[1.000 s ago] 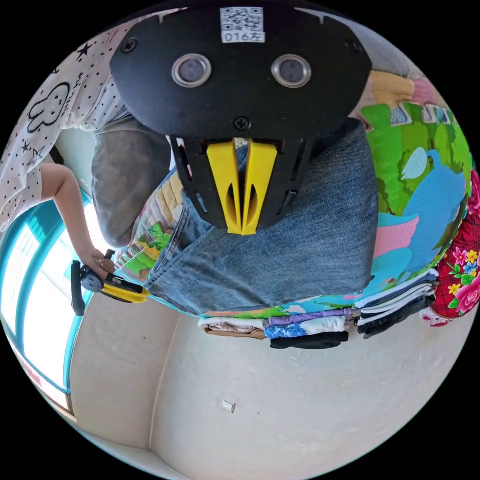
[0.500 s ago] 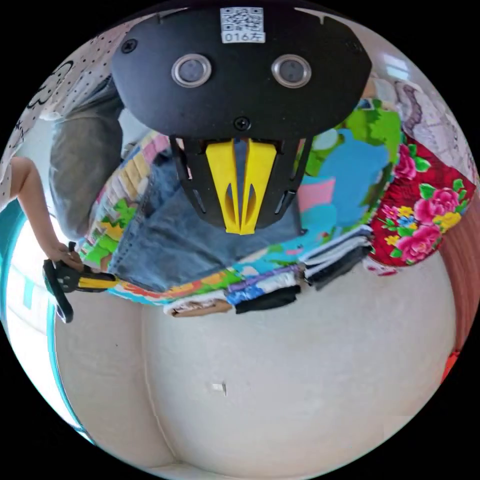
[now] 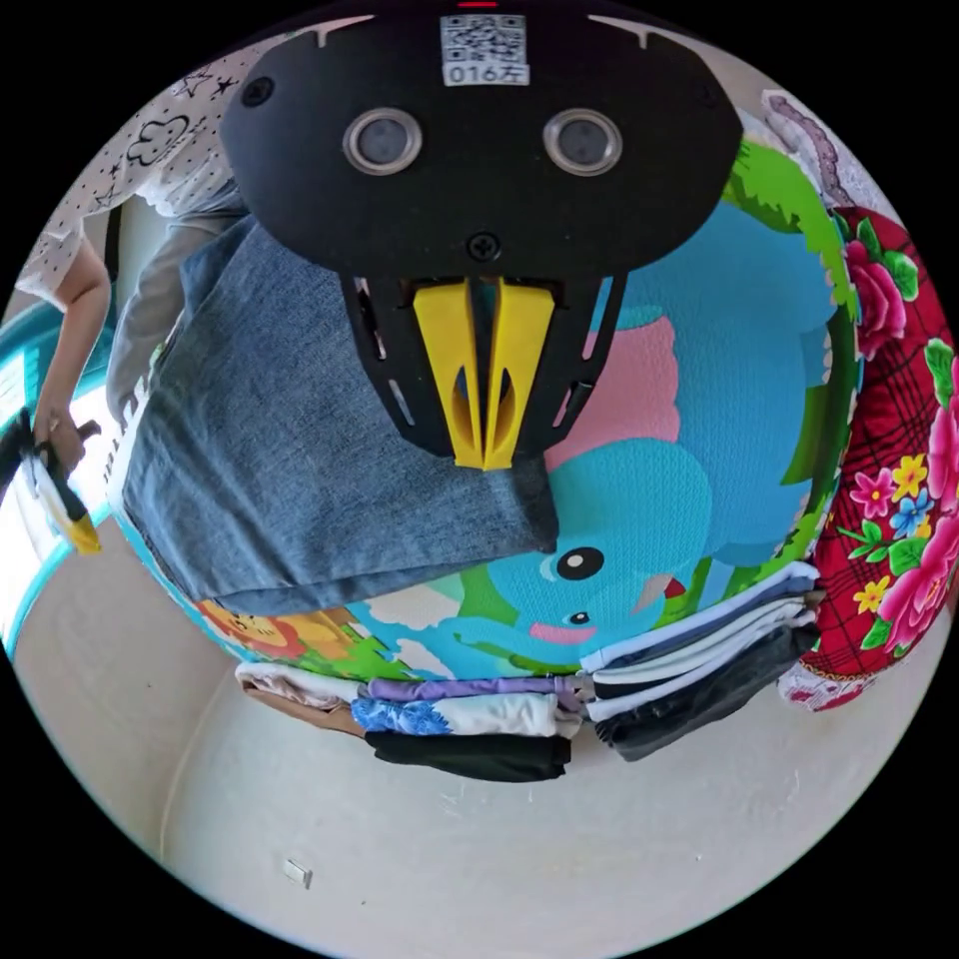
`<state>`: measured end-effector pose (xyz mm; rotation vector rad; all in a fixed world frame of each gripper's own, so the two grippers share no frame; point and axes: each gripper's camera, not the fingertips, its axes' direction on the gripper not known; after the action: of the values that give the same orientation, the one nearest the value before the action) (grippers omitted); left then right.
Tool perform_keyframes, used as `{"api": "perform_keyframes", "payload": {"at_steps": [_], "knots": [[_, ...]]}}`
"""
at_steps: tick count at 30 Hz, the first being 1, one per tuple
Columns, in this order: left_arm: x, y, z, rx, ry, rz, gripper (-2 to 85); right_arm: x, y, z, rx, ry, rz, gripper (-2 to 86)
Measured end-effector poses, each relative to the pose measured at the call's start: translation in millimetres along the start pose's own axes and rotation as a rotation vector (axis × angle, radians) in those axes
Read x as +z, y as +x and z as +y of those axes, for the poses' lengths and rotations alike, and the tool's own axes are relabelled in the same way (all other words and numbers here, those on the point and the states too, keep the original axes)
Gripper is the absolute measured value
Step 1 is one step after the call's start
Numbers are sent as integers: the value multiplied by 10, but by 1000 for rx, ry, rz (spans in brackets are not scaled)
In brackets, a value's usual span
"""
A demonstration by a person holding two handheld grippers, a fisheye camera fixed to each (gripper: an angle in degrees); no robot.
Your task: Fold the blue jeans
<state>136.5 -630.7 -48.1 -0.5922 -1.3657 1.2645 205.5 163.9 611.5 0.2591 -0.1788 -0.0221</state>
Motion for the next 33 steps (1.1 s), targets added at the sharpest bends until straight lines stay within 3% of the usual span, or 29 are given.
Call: {"api": "perform_keyframes", "payload": {"at_steps": [5,6,9,12,14,16,20,26,33], "knots": [[-69,229,-50,93,28,-122,-10,783,-190,-1097,-88,125,-690,58],[-92,244,-75,97,27,-131,-10,925,-256,-1244,-107,116,-737,60],[-171,175,-134,78,32,-94,-10,1753,-745,-1930,-209,-11,-811,71],[-251,51,-186,43,37,-29,-10,2783,-1282,-2473,-217,-267,-901,81],[-297,7,-211,32,40,-8,-10,3707,-1565,-2731,-56,-535,-1006,77],[-345,-7,-231,31,44,-4,-10,4252,-1678,-2841,42,-603,-1095,72],[-437,-54,-296,28,41,8,-10,5155,-1895,-2935,106,-722,-1131,73],[-565,-159,-386,17,38,40,-10,5765,-2364,-2846,-67,-837,-1142,73],[-714,-582,-415,-172,72,283,-10,6114,-2683,-2807,-137,-844,-1063,18]]}}
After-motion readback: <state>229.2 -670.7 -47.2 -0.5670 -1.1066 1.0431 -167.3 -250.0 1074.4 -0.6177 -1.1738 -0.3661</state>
